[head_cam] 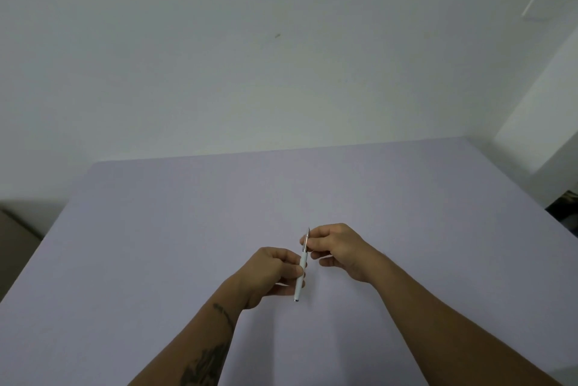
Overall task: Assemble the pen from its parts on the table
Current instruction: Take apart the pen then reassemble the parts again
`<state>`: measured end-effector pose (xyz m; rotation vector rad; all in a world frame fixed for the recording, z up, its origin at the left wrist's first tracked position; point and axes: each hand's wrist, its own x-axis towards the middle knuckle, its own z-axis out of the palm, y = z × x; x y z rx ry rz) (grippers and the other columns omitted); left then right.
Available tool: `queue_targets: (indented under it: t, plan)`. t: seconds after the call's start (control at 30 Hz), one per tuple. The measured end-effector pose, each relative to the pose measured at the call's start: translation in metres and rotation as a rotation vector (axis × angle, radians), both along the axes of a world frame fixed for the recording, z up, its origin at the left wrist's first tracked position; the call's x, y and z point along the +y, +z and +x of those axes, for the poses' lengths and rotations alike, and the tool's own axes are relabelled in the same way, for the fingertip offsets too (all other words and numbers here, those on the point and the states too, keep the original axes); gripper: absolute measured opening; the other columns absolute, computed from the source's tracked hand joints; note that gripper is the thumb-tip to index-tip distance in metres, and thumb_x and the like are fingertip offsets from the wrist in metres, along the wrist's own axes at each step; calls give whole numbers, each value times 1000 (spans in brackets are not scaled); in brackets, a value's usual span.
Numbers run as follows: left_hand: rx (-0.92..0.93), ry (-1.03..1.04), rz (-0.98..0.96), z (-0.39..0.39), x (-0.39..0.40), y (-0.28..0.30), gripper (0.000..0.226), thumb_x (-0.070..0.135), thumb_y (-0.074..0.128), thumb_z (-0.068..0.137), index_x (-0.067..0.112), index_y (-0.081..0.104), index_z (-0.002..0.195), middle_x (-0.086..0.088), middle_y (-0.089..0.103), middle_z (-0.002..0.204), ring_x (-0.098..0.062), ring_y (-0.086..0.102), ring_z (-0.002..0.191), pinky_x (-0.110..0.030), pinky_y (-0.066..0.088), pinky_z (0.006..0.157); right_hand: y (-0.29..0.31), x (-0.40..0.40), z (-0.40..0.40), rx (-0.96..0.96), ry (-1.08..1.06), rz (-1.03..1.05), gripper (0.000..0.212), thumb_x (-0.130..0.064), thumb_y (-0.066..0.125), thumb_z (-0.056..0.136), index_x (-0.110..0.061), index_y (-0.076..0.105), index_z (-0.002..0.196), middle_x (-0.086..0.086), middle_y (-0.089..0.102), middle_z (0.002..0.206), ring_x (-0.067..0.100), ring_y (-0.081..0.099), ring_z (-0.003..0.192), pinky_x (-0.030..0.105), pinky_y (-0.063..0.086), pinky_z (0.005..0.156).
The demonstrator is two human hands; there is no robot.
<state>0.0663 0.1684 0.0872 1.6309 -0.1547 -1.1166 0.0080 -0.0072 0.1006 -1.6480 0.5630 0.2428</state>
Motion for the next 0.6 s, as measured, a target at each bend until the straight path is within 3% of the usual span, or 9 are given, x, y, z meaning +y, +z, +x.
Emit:
queue_targets:
  t: [0.2,0.37,0.5,0.6]
  plan:
    - [-34,-16,16,-1,1,3,9,1,64,87,6,71,87,-13,71,85,-25,67,81,-37,60,82,5,5,-1,37,16,9,14,-17,65,92,-14,69,79,5,66,82,16,61,74,29,48,68]
    - [-64,-25,27,-1,3,6,10,2,66,85,10,71,79,-10,69,80,-23,64,78,-32,57,74,6,4,-5,17,-7,85,14,-15,65,92,-10,77,97,3,70,87,16,63,79,28,50,69]
    - [-53,-39,19,-3,2,7,12,1,66,85,11,71,80,-10,69,81,-24,64,80,-33,58,75,6,8,-5,27,-7,42,15,-18,68,91,-13,68,77,3,67,81,15,60,75,29,48,68]
    - [-31,-35,1,-5,2,6,12,1,64,87,9,72,84,-10,69,82,-24,66,81,-33,59,76,5,10,-5,14,-18,32,19,-23,70,90,-13,65,75,4,67,81,16,60,75,29,48,68]
